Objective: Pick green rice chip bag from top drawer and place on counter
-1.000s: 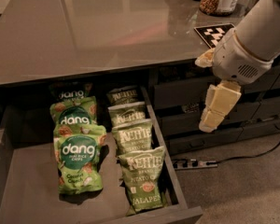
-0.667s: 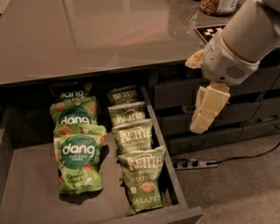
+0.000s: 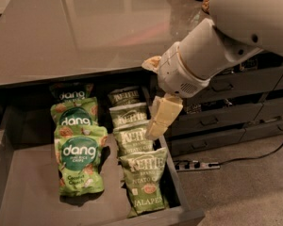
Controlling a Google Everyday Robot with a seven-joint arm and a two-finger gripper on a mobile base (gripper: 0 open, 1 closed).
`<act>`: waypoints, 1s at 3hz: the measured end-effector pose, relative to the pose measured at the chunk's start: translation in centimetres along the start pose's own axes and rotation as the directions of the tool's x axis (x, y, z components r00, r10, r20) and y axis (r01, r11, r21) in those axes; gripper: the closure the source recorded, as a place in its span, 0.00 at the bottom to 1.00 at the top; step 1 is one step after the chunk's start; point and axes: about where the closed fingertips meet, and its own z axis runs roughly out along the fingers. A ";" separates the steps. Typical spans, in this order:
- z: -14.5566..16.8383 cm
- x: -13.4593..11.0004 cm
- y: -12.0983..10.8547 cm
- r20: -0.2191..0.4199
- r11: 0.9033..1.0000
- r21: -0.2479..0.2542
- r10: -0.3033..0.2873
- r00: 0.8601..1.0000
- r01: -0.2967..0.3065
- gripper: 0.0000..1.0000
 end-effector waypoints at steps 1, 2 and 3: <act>0.0 -0.1 0.0 0.001 1.000 0.000 -0.001 1.000 0.001 0.00; 3.2 -1.3 0.7 0.025 0.997 -0.040 0.062 0.998 -0.061 0.00; 10.0 -3.5 2.0 0.037 0.980 -0.085 0.182 0.983 -0.179 0.00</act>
Offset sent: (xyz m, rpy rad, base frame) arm -0.0106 0.1206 -0.0906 0.1382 0.3045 -0.1163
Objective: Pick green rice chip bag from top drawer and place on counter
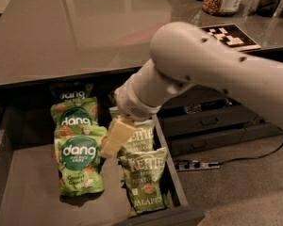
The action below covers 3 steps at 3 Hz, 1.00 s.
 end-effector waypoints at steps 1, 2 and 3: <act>4.0 -1.2 0.6 0.039 0.996 -0.037 0.088 0.995 -0.086 0.00; 4.0 -1.2 0.6 0.039 0.996 -0.037 0.088 0.995 -0.086 0.00; 6.4 -1.2 -0.4 0.012 0.993 -0.067 0.101 0.995 -0.100 0.00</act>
Offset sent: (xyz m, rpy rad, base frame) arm -0.0026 0.0285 -0.0225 0.0408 0.0682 -0.0370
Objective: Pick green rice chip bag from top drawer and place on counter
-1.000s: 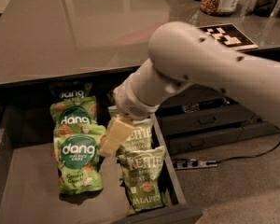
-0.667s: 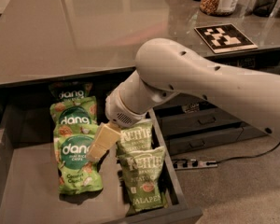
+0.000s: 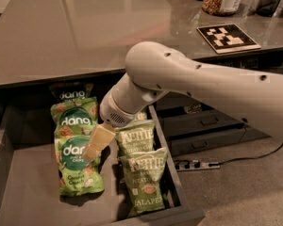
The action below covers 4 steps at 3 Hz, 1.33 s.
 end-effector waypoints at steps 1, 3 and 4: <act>3.3 0.9 -1.1 -0.017 0.998 -0.052 0.032 0.999 -0.032 0.00; 8.2 2.3 -2.4 -0.044 0.996 -0.067 0.061 0.997 -0.064 0.00; 8.4 1.0 -2.5 -0.037 0.996 -0.084 0.028 0.999 -0.031 0.00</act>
Offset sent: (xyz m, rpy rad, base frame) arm 0.0274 0.0287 -0.0998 -0.0302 0.1411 -0.0034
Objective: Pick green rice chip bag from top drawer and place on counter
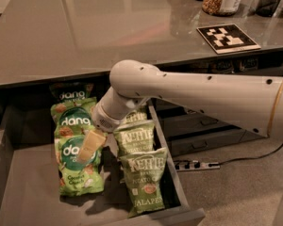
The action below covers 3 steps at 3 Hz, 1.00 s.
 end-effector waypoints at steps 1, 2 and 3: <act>0.1 -0.9 0.0 0.009 1.000 -0.014 -0.026 1.000 0.026 0.00; 0.8 -1.9 -0.5 0.017 0.998 -0.031 -0.057 0.998 0.058 0.00; 2.8 -3.3 -2.8 0.028 0.992 -0.022 -0.126 0.992 0.127 0.00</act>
Offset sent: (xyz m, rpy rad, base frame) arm 0.0175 0.0308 0.0043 0.0421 -0.0169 0.0976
